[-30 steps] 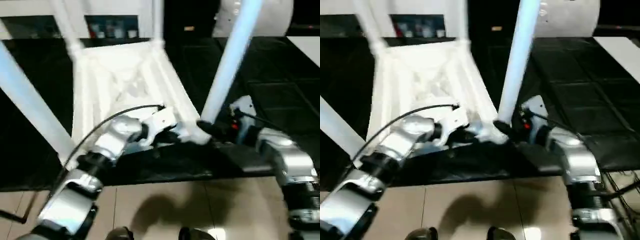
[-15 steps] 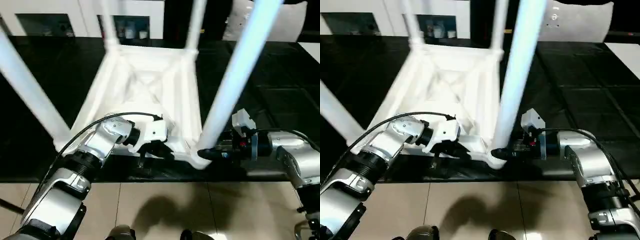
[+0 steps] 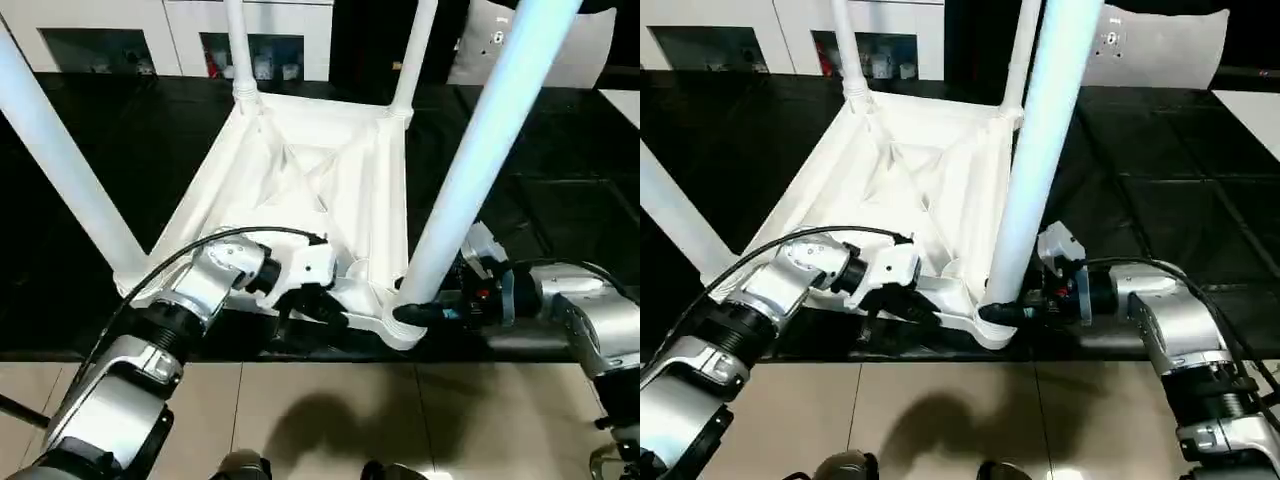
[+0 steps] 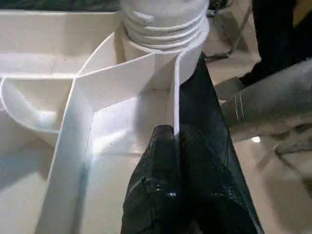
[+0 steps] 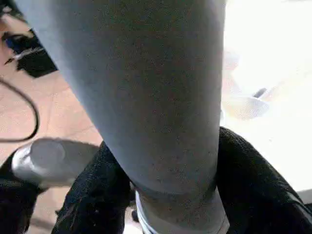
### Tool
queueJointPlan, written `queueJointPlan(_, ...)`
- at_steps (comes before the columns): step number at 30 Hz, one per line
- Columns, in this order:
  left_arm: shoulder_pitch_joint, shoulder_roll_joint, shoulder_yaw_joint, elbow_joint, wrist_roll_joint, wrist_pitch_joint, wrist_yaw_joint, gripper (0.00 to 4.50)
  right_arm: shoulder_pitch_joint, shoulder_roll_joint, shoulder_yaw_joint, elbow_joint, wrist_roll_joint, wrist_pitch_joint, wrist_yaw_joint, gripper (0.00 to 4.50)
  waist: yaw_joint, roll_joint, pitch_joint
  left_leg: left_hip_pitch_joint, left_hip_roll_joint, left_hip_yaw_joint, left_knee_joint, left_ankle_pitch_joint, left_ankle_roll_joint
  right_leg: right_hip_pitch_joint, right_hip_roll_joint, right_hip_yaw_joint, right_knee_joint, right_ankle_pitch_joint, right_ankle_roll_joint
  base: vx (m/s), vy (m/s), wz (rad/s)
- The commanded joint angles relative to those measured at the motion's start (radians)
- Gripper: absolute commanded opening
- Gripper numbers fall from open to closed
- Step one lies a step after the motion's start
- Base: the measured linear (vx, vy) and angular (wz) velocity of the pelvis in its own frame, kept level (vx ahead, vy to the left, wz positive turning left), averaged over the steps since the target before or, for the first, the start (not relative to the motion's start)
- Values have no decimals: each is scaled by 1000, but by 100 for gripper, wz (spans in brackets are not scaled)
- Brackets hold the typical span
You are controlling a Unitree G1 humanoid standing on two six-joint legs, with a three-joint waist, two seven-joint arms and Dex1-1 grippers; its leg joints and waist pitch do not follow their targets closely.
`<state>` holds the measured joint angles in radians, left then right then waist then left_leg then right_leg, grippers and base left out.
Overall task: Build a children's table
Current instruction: Rotate leg to tighten
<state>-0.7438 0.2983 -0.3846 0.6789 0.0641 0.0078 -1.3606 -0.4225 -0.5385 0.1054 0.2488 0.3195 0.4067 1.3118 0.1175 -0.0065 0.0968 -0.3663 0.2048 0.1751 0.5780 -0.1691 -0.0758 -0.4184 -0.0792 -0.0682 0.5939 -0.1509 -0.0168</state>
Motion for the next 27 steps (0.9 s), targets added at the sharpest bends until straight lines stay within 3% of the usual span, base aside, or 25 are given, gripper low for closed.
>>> queueJointPlan(1,-16,-54,9,18,4,88,104,0,-18,62,-35,-10,14,77,-155,212,-8,-15,-69,8,18,2,-61,-207,48,56,-61,39,-80,-392,-193,0,0,0)
queueJointPlan(3,-31,-85,33,38,13,137,203,0,-34,117,-51,7,-29,89,-292,211,-17,-16,-62,8,11,-2,-64,-244,24,53,-60,34,-92,-510,-146,-70,-6,-5)
queueJointPlan(5,-45,-118,55,59,20,172,299,0,-51,166,-70,30,-65,106,-415,210,-38,-17,-56,3,7,-9,-69,-269,10,52,-59,28,-107,-603,-91,-58,9,-8)
queueJointPlan(8,-61,-168,86,84,18,222,414,0,-73,226,-93,68,-116,101,-585,208,-60,-18,-58,-1,5,-12,-70,-275,5,52,-58,21,-112,-599,-83,0,0,0)
queueJointPlan(10,-77,-228,121,108,9,264,524,0,-101,299,-135,112,-134,113,-759,208,-68,-16,-61,-1,5,-11,-71,-255,15,53,-57,22,-110,-537,-99,0,0,0)
queueJointPlan(12,-92,-281,145,125,8,282,604,0,-127,363,-166,153,-152,94,-894,208,-77,-13,-63,6,2,-8,-68,-266,25,48,-54,25,-111,-505,-119,0,0,0)
queueJointPlan(15,-98,-292,137,122,14,265,608,0,-139,389,-170,176,-149,38,-893,270,-76,-10,-61,6,4,-6,-70,-264,48,49,-52,29,-108,-442,-139,0,0,0)
queueJointPlan(17,-97,-286,131,120,20,254,601,0,-139,395,-174,175,-139,36,-877,276,-75,-12,-64,4,5,-4,-69,-244,60,52,-52,31,-103,-391,-155,0,0,0)
queueJointPlan(19,-89,-270,116,111,29,227,581,0,-126,386,-169,156,-134,28,-840,296,-72,-12,-66,3,8,-1,-68,-213,76,56,-50,34,-93,-315,-186,0,0,0)
queueJointPlan(25,-63,-205,88,115,54,133,506,0,-94,278,-161,128,-115,2,-688,362,-66,-13,-69,-3,8,1,-65,-161,96,65,-53,35,-87,-265,-198,0,0,0)
queueJointPlan(27,-58,-188,76,115,60,111,477,0,-90,247,-155,126,-107,-14,-638,362,-65,-12,-68,-2,9,2,-65,-153,102,65,-51,34,-86,-249,-208,0,0,0)
